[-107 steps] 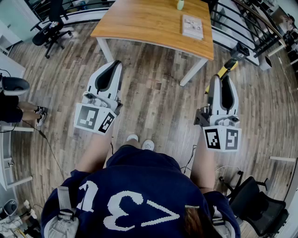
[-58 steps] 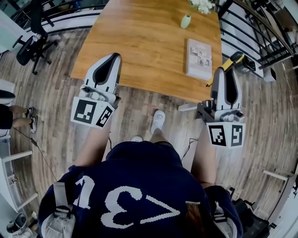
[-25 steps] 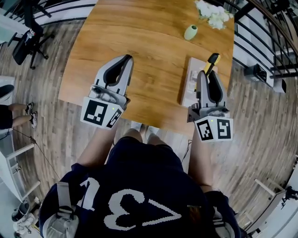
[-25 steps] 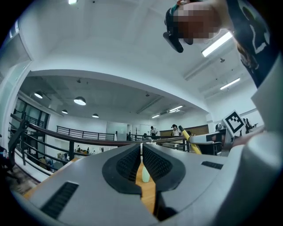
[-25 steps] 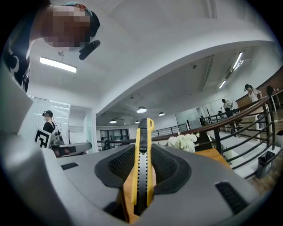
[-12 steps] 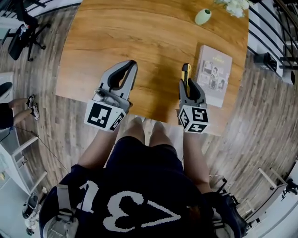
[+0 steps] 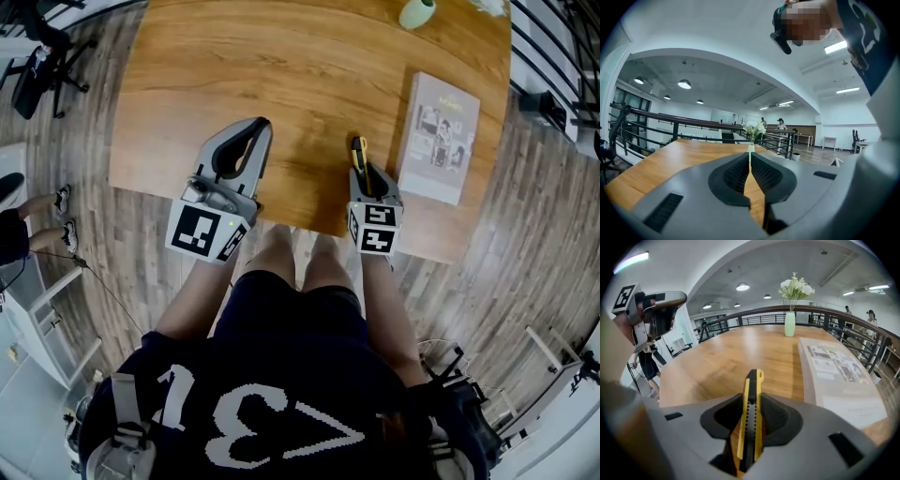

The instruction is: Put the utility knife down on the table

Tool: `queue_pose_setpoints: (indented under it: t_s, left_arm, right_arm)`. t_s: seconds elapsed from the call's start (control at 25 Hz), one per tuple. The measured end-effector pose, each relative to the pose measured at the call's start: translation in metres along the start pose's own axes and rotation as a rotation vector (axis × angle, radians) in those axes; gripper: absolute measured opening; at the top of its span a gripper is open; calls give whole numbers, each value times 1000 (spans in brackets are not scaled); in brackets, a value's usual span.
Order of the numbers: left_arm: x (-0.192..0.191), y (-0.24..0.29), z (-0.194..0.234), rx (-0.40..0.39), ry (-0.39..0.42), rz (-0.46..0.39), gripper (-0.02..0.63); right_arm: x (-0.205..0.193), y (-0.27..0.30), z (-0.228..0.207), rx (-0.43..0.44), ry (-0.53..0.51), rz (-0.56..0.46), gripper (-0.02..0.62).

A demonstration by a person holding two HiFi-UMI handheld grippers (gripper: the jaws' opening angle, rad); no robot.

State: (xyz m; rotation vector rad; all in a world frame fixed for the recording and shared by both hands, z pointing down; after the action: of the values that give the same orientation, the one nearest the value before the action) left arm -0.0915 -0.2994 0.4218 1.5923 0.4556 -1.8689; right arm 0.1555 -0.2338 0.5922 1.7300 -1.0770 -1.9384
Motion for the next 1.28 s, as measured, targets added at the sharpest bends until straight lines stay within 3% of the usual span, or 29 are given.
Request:
queue_pose_setpoints:
  t_s: [0.16,0.24,0.32,0.64,0.84,1.04,1.28]
  left_arm:
    - [7,-3,1,6,9,-15,25]
    - [14,-3,0,8,15,-29,25]
    - [23,-4,-2,10,19,-46,25]
    - [78,-1,-17,-7,67,-168,25]
    - [114,-3,-22,-5,98,-236,25]
    - [136,-1,-26,-9,126,-296,25]
    - [139,-4,-33,-11,130,-306,25]
  right_arm:
    - [9,-8,-4,-1,15,-45,124]
    - [28,-21,-11,-17,18,-125,59]
    - [50,-37,-19,-30,28,-210,39]
    - [158,-129,-53,-110,5,-596,25]
    - [199,-184,-60,-111,10,-777,25]
    - [220,-217,-61,-117,-31,-881,23]
    - [226,-234,-56,-107,-55,-932,23]
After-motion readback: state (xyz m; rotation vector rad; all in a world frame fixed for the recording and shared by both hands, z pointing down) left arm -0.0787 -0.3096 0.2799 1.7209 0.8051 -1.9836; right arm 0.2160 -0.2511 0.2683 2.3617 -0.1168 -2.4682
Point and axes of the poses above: the fingertips, and each gripper's own axes: y forward along the fingers, z to its left, x out of its top, the point moved 9 cm from there along -y, backward along the fingers, and after that the axes turned 7 degrees about -y, right-handed, at the moved point
